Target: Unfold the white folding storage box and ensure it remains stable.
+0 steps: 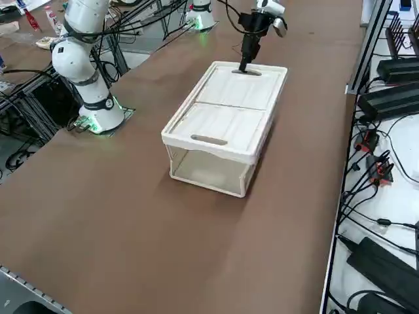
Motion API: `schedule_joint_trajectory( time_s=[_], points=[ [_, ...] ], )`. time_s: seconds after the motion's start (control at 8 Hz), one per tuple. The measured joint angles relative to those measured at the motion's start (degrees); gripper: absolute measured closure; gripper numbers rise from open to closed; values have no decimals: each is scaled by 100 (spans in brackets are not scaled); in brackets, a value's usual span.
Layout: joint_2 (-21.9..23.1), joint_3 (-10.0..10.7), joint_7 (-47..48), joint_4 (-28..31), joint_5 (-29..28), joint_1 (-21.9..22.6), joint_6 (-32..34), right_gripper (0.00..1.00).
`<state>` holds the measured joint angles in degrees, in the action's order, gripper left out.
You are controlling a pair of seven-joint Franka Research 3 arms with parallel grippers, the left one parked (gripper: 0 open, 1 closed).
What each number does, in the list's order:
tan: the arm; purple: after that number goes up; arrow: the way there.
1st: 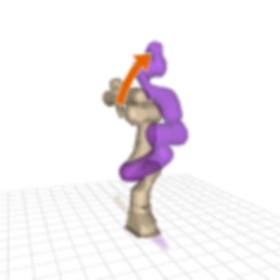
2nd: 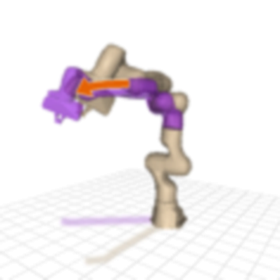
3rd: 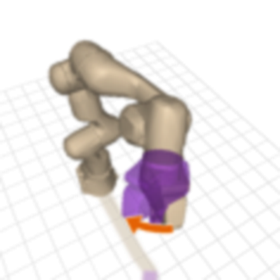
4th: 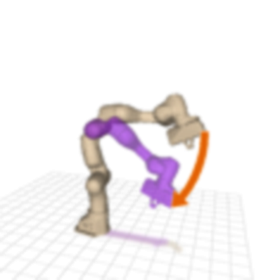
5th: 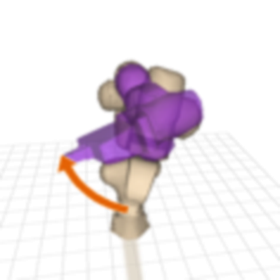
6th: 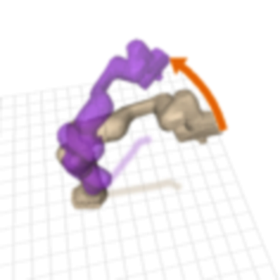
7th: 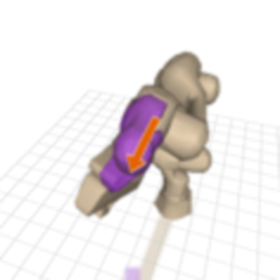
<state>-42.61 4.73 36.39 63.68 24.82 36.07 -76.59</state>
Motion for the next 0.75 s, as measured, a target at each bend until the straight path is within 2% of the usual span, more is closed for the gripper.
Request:
schedule_joint_trajectory(
  time_s=[0.75],
  points=[
    [-7, -30, -236, 0, -81, 25, 267, 74]
  ],
)
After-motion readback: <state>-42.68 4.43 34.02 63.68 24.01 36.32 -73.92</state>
